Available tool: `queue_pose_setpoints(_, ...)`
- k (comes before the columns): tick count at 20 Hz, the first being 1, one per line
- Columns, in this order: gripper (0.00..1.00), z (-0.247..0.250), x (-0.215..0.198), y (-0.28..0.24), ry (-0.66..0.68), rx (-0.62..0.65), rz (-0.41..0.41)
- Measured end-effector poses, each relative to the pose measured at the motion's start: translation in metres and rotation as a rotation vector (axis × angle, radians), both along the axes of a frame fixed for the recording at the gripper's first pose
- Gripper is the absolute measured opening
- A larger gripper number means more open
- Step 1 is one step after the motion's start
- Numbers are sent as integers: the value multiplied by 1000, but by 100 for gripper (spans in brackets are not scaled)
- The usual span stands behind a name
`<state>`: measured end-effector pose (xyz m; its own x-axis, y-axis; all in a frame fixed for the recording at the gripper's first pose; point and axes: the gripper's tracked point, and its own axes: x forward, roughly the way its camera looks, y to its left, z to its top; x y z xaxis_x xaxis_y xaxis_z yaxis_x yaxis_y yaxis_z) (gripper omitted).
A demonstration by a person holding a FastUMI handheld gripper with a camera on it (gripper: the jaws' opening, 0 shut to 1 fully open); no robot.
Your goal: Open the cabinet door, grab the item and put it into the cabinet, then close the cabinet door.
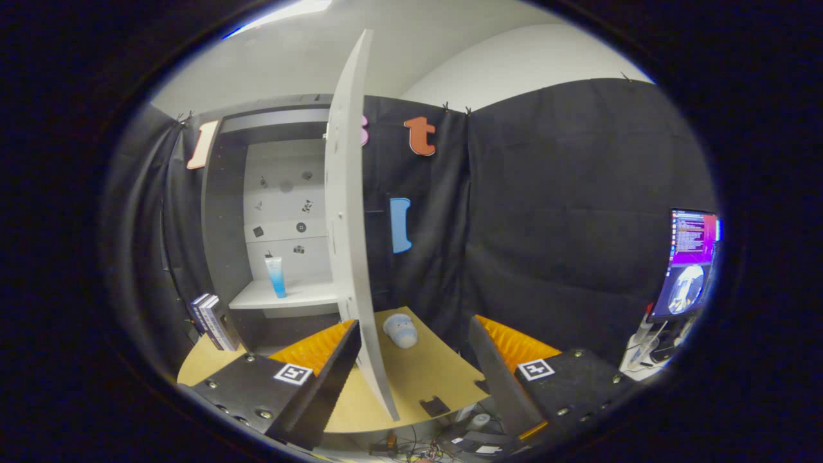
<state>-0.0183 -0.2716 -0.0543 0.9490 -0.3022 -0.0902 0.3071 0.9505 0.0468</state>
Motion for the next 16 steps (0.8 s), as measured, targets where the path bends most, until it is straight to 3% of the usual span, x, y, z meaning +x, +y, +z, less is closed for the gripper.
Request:
queue_pose_setpoints(10, 99, 3, 60, -18, 5, 17, 163)
queue_pose_setpoints(16, 98, 11, 61, 29, 23, 13, 324)
